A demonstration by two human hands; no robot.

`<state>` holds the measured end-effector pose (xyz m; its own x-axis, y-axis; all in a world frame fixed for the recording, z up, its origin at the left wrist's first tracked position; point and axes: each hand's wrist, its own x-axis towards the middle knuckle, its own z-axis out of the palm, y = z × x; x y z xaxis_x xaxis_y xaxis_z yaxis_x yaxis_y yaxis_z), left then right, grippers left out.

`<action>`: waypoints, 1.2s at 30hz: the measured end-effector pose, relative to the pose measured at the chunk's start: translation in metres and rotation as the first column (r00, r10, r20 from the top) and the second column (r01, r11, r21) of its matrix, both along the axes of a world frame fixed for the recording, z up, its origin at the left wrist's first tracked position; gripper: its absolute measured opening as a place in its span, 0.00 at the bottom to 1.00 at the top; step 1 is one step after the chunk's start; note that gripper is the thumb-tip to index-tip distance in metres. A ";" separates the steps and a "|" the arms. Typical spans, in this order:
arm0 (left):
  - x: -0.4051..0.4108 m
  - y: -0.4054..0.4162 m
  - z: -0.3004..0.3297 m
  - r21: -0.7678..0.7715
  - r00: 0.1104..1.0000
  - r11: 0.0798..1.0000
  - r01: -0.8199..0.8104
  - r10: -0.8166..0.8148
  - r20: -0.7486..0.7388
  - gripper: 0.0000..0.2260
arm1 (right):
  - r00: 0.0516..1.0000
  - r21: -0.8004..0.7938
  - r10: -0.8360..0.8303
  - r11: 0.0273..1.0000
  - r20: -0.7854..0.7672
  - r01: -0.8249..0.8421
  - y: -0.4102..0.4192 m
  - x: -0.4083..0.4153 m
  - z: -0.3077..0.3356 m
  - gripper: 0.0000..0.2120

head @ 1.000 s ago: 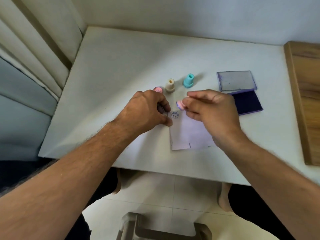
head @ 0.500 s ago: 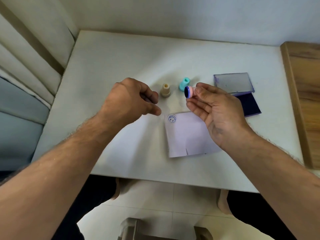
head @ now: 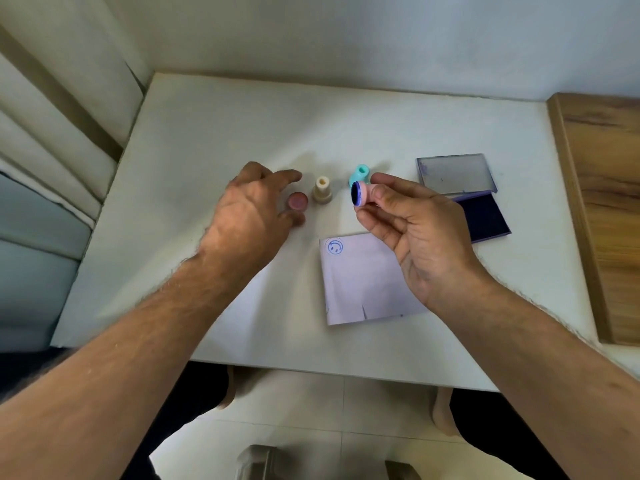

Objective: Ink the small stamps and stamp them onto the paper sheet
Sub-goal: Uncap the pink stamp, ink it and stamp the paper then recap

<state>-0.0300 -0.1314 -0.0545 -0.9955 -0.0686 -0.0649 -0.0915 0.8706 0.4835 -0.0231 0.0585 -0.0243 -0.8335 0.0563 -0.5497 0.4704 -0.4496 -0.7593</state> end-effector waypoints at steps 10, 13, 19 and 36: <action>0.002 0.000 0.004 0.017 0.999 0.999 -0.036 0.036 0.009 0.06 | 0.999 -0.044 0.043 0.998 -0.003 -0.043 -0.004 0.003 -0.003 0.10; 0.004 0.001 0.011 0.035 0.990 0.991 -0.126 0.128 -0.058 0.06 | 0.999 -0.056 0.052 0.997 -0.015 -0.052 -0.005 0.003 -0.002 0.10; 0.009 0.020 0.031 0.081 0.954 0.997 0.002 0.022 -0.300 0.06 | 0.987 -0.029 0.113 0.993 -0.115 -0.117 -0.005 0.004 0.000 0.10; 0.013 0.021 0.041 0.456 0.994 0.888 0.061 -0.013 -0.107 0.16 | 0.976 -0.123 0.105 0.984 -0.192 -0.130 -0.005 0.002 0.002 0.08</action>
<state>-0.0171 -0.1108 -0.0136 -0.9997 -0.0179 0.0184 0.0054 0.5515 0.8342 -0.0211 0.0533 -0.0227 -0.9172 -0.1116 -0.3825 0.3841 -0.5029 -0.7743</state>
